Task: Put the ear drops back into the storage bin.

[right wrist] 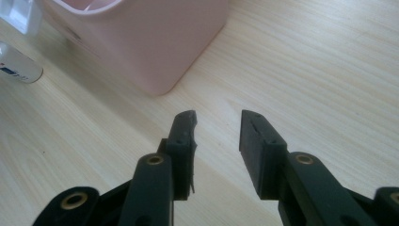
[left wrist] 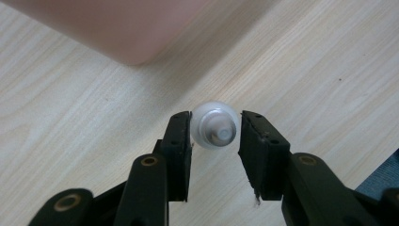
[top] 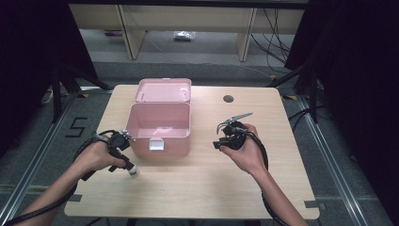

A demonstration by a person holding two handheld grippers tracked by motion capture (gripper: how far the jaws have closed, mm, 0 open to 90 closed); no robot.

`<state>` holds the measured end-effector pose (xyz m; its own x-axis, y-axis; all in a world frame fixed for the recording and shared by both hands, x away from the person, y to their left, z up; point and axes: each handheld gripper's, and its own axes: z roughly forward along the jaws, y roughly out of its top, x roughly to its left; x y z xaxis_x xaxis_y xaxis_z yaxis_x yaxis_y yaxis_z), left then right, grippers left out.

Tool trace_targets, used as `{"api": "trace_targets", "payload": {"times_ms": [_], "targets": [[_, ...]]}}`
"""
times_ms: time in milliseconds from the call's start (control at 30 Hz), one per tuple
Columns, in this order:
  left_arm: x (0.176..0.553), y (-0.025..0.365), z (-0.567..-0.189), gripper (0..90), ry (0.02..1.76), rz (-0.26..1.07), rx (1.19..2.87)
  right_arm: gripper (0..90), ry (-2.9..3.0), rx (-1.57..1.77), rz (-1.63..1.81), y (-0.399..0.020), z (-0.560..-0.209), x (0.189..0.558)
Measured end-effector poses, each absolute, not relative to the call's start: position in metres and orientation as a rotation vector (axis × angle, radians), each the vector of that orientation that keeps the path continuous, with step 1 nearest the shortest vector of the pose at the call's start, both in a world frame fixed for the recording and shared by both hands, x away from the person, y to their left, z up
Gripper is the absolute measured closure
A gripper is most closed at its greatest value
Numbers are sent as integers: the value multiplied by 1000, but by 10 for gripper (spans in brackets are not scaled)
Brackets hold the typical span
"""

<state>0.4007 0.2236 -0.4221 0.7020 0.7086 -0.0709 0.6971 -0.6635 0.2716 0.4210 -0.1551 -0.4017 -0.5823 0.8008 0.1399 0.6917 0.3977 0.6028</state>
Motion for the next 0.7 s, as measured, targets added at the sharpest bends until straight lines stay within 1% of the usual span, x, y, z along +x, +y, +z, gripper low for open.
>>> {"api": "trace_targets", "payload": {"times_ms": [133, 500, 700], "targets": [[403, 222, -424, 638, 1084, 57, 2672, 667, 2493, 1327, 942, -155, -402, 421], [406, 218, -428, 656, 1027, 59, 2709, 667, 2487, 1338, 945, -156, -402, 421], [408, 218, -429, 663, 1026, 48, 2721, 667, 2492, 1335, 946, -155, -402, 421]]}}
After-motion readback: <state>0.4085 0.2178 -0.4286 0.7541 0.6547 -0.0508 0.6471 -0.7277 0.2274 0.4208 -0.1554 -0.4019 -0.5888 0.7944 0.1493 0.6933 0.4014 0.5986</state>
